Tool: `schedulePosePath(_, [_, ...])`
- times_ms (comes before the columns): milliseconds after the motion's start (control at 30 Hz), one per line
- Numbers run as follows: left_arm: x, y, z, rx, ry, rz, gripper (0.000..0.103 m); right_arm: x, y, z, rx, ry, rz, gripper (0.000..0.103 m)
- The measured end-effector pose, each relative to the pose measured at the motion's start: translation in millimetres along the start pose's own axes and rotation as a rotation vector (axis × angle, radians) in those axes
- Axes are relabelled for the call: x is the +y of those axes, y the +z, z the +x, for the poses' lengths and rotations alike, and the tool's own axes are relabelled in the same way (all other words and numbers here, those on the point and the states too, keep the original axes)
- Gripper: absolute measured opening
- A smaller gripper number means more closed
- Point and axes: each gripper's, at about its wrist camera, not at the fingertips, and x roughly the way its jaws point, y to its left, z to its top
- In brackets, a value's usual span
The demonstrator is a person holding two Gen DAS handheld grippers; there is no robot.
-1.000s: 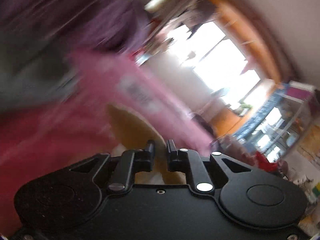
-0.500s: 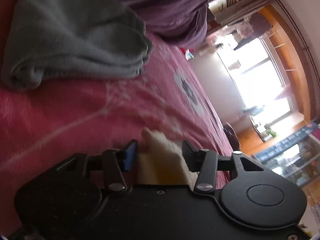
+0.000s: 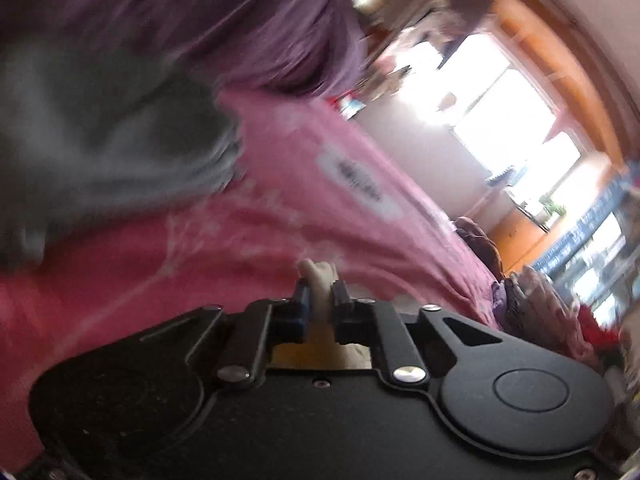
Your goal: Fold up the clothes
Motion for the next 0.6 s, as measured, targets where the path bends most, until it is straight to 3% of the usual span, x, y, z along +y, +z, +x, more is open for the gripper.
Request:
schedulePosePath(100, [-5.4, -0.7, -15.1, -0.042, -0.018, 0.081, 0.006, -3.9, -1.4, 1.7, 0.008, -0.004, 0.005, 0.008])
schedulePosePath(200, [8.0, -11.5, 7.1, 0.114, 0.098, 0.109, 0.006, 5.6, -11.4, 12.3, 0.077, -0.009, -0.089, 0.008])
schedulePosePath(267, [17.1, -15.3, 13.8, 0.151, 0.125, 0.103, 0.006, 8.0, -15.5, 14.9, 0.096, -0.012, -0.121, 0.008])
schedulePosePath(500, [11.1, -14.8, 4.0, 0.072, 0.041, 0.142, 0.006, 10.4, -18.0, 12.5, 0.085, -0.040, -0.152, 0.008])
schedulePosePath(600, [11.9, -23.4, 5.2, 0.154, 0.128, 0.143, 0.011, 17.4, -21.8, 15.2, 0.113, -0.069, -0.201, 0.008])
